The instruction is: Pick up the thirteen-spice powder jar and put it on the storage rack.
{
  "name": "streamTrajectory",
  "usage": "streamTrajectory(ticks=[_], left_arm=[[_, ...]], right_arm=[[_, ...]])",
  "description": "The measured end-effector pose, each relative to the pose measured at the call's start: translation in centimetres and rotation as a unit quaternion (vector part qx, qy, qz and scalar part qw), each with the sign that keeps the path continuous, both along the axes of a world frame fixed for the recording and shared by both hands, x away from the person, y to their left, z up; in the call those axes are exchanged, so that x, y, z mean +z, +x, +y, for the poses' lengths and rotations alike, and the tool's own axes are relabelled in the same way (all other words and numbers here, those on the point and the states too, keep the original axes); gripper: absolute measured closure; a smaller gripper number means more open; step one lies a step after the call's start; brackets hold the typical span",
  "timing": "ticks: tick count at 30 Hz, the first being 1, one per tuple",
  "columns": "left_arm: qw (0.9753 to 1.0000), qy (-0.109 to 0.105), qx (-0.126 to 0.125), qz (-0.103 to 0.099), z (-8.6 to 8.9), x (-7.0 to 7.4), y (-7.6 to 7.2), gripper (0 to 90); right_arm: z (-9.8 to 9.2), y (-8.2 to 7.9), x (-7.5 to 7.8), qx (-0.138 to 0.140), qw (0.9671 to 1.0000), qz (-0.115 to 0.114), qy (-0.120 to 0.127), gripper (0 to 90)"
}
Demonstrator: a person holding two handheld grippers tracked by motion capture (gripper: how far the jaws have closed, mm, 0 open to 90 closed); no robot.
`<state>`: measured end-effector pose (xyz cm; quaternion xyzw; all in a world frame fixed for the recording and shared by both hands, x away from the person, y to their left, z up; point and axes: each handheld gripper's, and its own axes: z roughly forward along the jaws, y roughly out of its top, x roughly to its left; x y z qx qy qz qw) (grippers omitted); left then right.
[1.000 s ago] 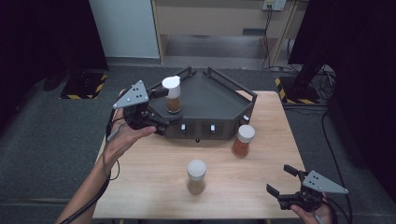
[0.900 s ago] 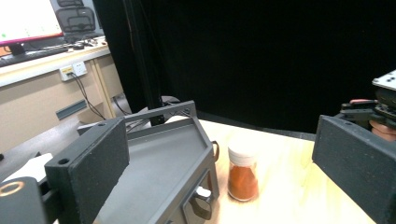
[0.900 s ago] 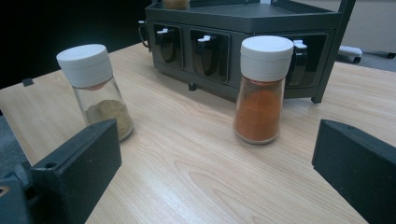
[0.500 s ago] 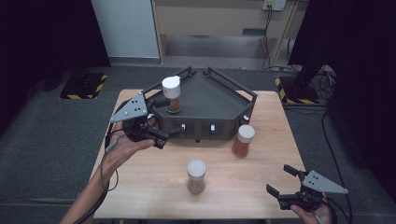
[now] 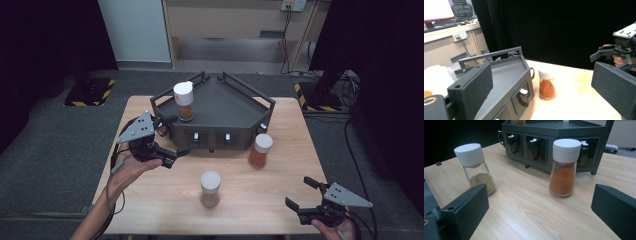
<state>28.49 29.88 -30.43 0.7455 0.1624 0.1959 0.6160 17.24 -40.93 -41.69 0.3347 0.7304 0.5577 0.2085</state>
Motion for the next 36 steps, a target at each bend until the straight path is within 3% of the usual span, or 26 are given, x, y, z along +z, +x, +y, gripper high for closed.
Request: streamTrajectory(ticks=[9, 19, 36], left_arm=[[0.9996, -0.011, 0.024, 0.004, 1.0, -2.2, -1.4, 2.5], [0.9985, -0.021, 0.044, 0.026, 1.9, -4.4, -2.2, 2.2], [0.9964, -0.034, 0.059, 0.049, 3.3, -7.3, -3.5, 2.2]], right_arm=[[0.0, 0.0, 0.0, 0.000, 1.0000, 0.000, -0.001, 2.0], [0.1, 0.0, 0.0, 0.000, 1.0000, 0.001, -0.001, 2.0], [0.1, 0.0, 0.0, -0.001, 1.0000, 0.000, -0.002, 2.0]])
